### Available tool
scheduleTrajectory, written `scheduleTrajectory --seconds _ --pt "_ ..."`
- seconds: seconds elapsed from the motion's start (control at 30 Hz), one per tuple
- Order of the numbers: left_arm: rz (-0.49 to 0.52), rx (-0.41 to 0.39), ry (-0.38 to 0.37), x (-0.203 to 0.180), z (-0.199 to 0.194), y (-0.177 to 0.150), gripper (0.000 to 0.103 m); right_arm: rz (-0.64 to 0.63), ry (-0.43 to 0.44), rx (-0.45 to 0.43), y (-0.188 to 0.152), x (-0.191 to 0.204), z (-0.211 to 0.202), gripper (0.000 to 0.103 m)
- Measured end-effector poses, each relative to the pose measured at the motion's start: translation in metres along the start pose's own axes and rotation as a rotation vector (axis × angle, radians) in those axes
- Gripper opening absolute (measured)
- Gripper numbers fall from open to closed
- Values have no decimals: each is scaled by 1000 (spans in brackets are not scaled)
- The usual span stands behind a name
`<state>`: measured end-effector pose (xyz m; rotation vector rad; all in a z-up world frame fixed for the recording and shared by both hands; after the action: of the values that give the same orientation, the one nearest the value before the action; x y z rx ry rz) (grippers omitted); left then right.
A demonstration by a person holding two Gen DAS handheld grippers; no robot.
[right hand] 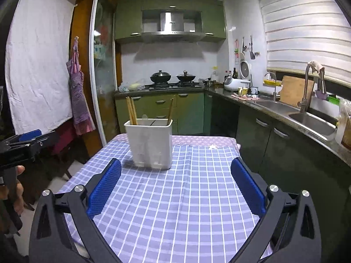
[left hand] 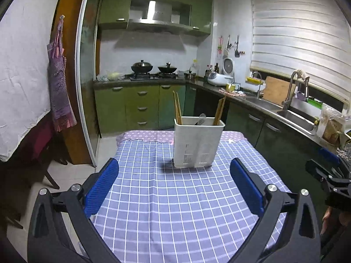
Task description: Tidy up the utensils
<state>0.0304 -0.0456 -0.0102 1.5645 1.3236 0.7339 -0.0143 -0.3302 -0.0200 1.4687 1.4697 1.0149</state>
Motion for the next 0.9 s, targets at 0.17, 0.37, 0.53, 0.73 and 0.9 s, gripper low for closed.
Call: scheduleTrajectory --seconds 0.17,0.37,0.53,0.73,0.9 --pt "11 -9 -1 -7 -29 -5 97 24 -20 -7 -9 -4 -33 98" --pt "7 -19 10 -4 -44 -10 97 8 -53 -41 -11 -4 -54 98" --pt "3 -10 18 -1 -49 -14 97 -1 -58 -50 -12 -1 -60 98" --pt "-6 -2 23 0 -52 -18 97 -9 -37 -41 -10 7 -58 98" --pt "-12 1 23 3 -51 -17 97 -15 -32 -37 -10 10 -56 98"
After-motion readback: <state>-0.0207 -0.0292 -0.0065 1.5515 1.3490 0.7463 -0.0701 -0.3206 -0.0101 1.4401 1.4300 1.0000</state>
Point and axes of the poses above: each gripper's, at about its wrist camera, not at the fingertips, and z roughly the way its jaws point, x to its left, y to its top, the point moved 1 cm from there along z, roughly the way its jaws point, and after that the axes turned 10 degrees about -y, right-handed, at the moved point
